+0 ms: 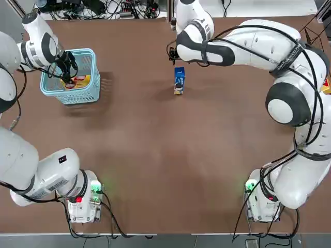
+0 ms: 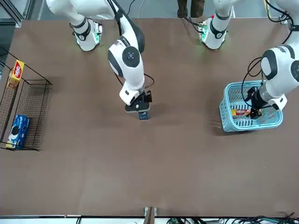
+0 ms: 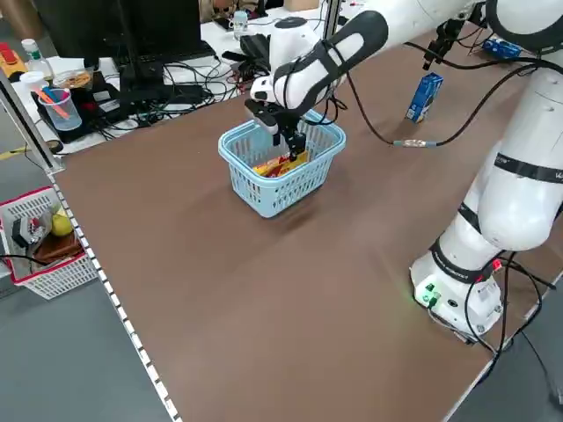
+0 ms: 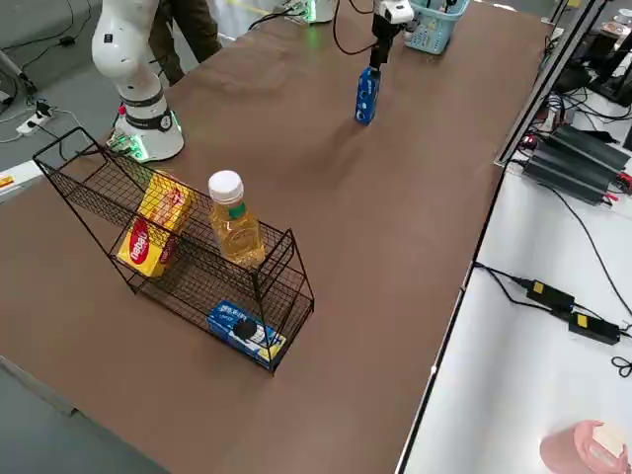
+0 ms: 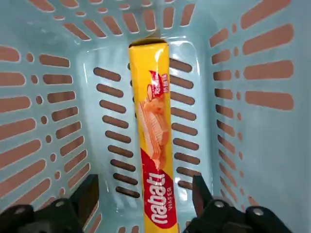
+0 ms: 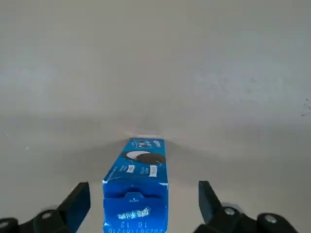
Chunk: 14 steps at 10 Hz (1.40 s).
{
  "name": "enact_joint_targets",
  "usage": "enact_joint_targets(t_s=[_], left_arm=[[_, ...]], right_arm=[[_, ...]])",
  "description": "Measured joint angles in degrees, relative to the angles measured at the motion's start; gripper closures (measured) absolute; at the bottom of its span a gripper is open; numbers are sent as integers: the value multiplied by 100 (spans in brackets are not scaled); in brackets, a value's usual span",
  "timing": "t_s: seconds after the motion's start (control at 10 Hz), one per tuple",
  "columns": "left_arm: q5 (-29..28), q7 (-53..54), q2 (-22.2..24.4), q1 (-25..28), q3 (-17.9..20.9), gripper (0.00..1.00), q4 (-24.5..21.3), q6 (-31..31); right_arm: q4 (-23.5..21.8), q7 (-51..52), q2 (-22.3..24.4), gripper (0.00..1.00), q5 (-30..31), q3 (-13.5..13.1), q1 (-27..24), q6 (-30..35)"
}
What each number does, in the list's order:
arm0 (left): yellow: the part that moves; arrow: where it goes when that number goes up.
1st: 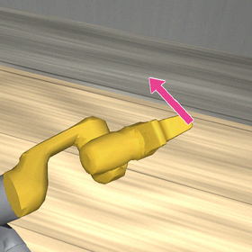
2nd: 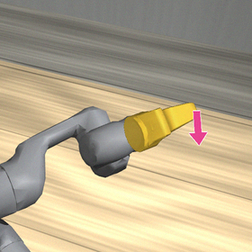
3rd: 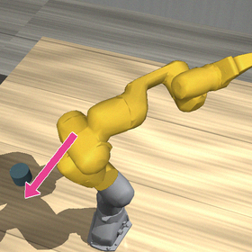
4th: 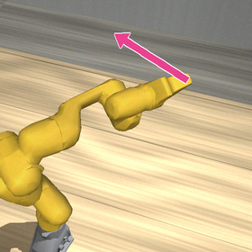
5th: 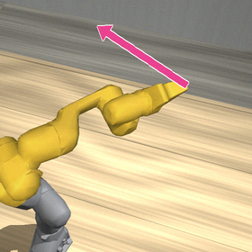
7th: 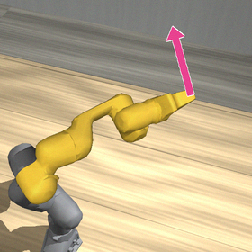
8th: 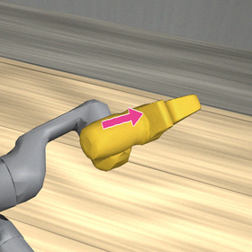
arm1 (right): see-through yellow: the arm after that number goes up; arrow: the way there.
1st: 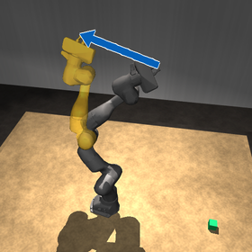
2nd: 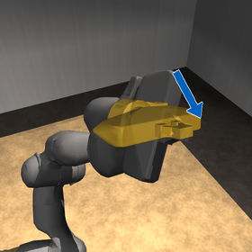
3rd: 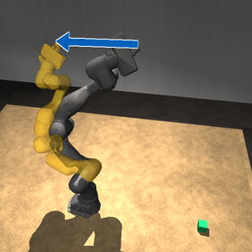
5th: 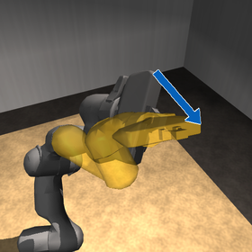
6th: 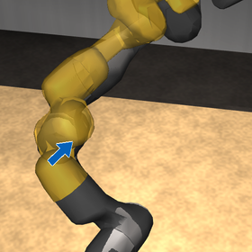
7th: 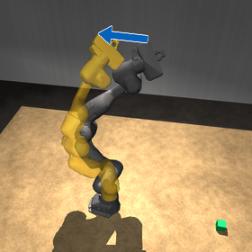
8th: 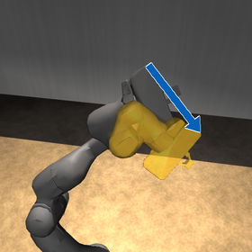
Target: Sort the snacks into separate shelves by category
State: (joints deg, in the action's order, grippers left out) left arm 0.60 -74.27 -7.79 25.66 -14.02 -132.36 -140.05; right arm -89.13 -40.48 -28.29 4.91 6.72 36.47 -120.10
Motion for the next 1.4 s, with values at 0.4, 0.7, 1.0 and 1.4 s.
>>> enact_joint_targets(t_s=[0.4,0.7,1.0,1.4], left_arm=[[0,0,-140,0,0,17,-184,-375],[-5,0,-388,-1,0,22,-219,-684],[-202,0,-584,-4,-1,30,-243,-858],[-220,0,-623,-2,-1,40,-255,-989]], right_arm=[[-84,-69,-87,1,3,114,2,-61],[-126,-83,-86,1,5,118,1,-61],[-194,-98,-86,1,73,158,0,-107],[-274,-176,-86,1,199,217,-29,-198]])
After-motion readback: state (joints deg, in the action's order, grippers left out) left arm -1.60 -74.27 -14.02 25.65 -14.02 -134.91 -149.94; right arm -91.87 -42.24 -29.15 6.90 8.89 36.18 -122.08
